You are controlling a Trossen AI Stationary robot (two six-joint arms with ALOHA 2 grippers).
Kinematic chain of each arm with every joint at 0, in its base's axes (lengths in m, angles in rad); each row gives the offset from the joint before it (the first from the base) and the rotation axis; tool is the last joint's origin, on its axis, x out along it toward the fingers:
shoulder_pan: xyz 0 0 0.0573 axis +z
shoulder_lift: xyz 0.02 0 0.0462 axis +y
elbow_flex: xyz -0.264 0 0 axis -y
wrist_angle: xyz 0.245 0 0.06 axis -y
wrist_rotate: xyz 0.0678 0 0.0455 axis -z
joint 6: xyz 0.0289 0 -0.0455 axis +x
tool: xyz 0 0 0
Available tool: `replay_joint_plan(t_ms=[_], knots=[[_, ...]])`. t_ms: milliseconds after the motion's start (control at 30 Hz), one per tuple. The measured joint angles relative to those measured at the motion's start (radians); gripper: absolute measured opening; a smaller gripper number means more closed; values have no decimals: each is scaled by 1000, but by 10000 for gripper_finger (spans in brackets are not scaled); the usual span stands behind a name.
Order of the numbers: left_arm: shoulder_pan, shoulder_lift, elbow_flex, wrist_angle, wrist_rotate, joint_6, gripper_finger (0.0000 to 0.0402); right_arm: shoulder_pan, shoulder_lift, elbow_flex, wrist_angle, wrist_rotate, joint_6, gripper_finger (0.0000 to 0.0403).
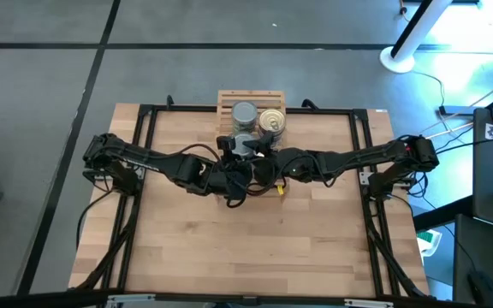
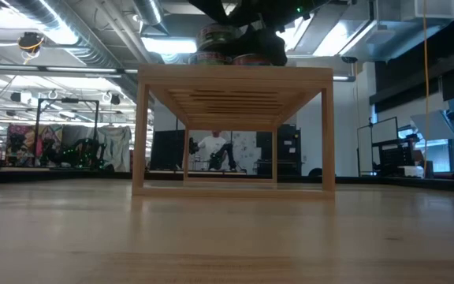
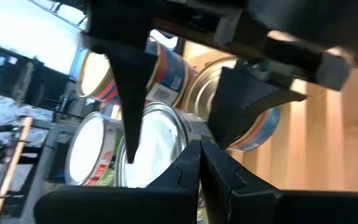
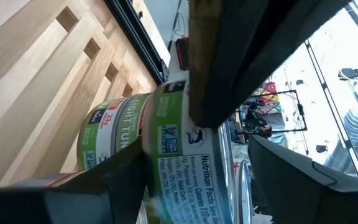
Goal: Stack canned seafood by type on shelf
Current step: Stack the green tuna can on top of the green tuna can on the shelf
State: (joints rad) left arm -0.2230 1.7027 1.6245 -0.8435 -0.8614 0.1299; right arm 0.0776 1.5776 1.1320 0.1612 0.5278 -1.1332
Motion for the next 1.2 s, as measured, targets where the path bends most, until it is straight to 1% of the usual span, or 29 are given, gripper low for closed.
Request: replay_joint_plan(t_ms=[100,467,700,1200], knots=[[0,0,0,-13,-15,0,5,0,0,0,3,-2,0,270],[1,0,0,-15,-19,1,5,0,0,0,9,-5,1,270],[1,0,0,-71,-63,-5,5,2,1,-1,15,-6,2,270],[1,0,0,-139,-64,-21,5,2,1,-1,16,-6,2,270]])
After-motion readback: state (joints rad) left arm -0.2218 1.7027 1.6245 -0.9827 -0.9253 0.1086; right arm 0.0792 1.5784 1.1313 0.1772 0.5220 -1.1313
